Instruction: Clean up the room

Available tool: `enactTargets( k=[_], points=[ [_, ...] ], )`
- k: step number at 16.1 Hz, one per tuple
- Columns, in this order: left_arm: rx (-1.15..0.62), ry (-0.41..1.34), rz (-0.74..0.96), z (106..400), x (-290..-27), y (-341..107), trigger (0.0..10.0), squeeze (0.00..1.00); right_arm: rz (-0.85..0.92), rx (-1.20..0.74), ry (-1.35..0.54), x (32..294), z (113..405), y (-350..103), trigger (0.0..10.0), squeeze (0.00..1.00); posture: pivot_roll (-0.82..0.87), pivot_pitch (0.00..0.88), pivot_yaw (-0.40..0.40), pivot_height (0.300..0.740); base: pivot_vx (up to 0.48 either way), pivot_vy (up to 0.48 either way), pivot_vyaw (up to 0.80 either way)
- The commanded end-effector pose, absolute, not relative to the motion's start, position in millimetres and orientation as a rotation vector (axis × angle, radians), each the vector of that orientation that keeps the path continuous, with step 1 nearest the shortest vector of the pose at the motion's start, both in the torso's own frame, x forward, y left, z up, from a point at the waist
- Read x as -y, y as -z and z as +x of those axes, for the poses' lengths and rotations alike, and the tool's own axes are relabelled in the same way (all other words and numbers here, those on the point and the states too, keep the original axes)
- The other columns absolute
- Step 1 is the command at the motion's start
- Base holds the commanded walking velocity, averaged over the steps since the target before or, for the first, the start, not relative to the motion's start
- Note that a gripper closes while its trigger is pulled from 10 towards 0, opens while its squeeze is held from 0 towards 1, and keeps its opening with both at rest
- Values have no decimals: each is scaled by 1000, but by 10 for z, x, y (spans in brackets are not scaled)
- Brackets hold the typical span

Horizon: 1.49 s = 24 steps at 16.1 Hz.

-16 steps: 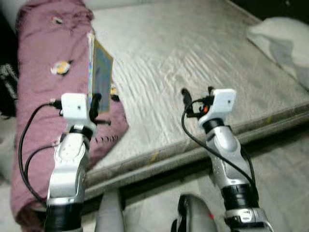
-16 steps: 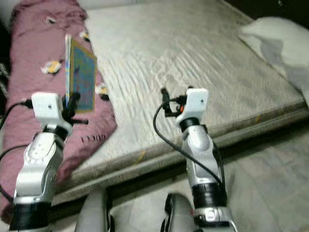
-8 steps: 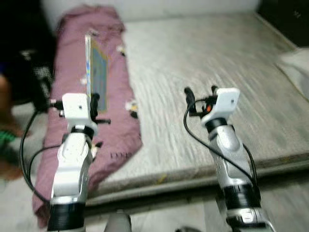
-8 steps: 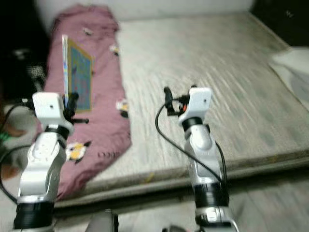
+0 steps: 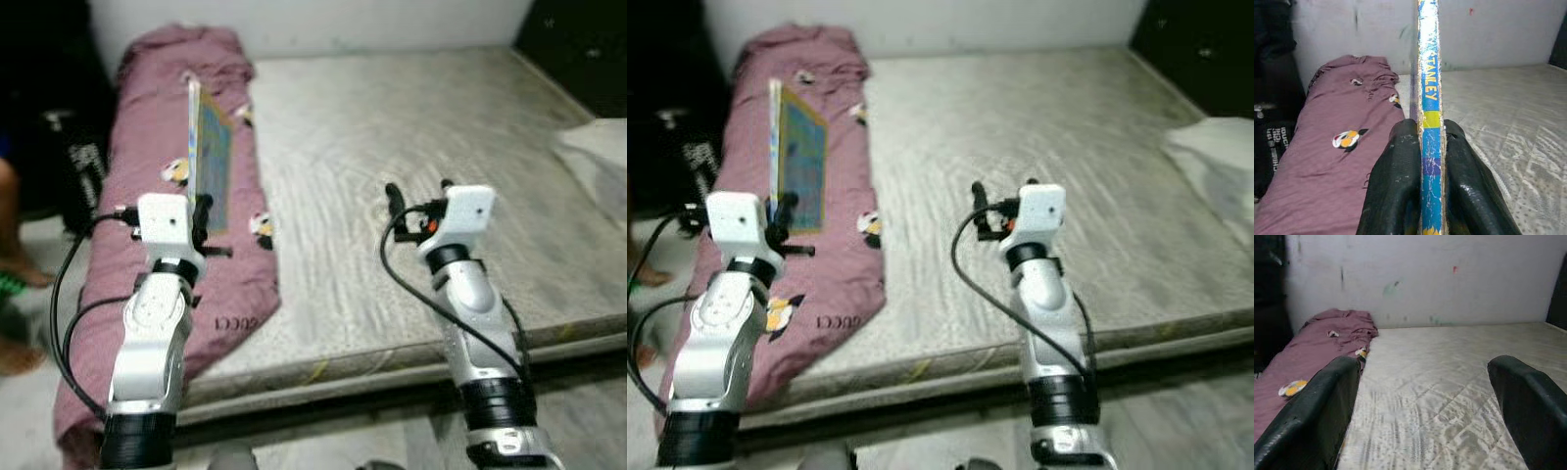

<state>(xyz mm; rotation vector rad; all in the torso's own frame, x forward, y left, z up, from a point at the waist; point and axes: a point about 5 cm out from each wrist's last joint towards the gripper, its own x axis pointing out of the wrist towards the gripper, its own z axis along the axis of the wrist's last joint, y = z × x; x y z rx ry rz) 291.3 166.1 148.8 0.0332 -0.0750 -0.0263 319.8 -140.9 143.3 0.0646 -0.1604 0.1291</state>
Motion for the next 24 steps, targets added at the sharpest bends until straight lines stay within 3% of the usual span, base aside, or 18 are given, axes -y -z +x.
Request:
enactTargets(
  k=[1, 12, 16, 24],
  points=[
    [106, 9, 44, 2891, -1722, -1526, 10000, 0, 34, 136, -141, 1371, 3187, -1391, 10000, 0, 17, 0, 1, 740, 0, 0, 0],
    [91, 15, 57, 2857, -1709, -1455, 10000, 0, 27, 151, -145, 1379, 3198, -1410, 10000, 0, 14, 0, -6, 740, 0, 0, 721],
    [86, 23, 49, 2849, -1684, -1422, 10000, 0, 41, 146, -136, 1410, 3197, -1401, 10000, 0, 10, 0, -15, 740, 0, 0, 0],
    [89, 16, 35, 2845, -1680, -1411, 10000, 0, 31, 142, -141, 1423, 3200, -1397, 10000, 0, 7, 0, -20, 740, 0, -307, 0]
  ],
)
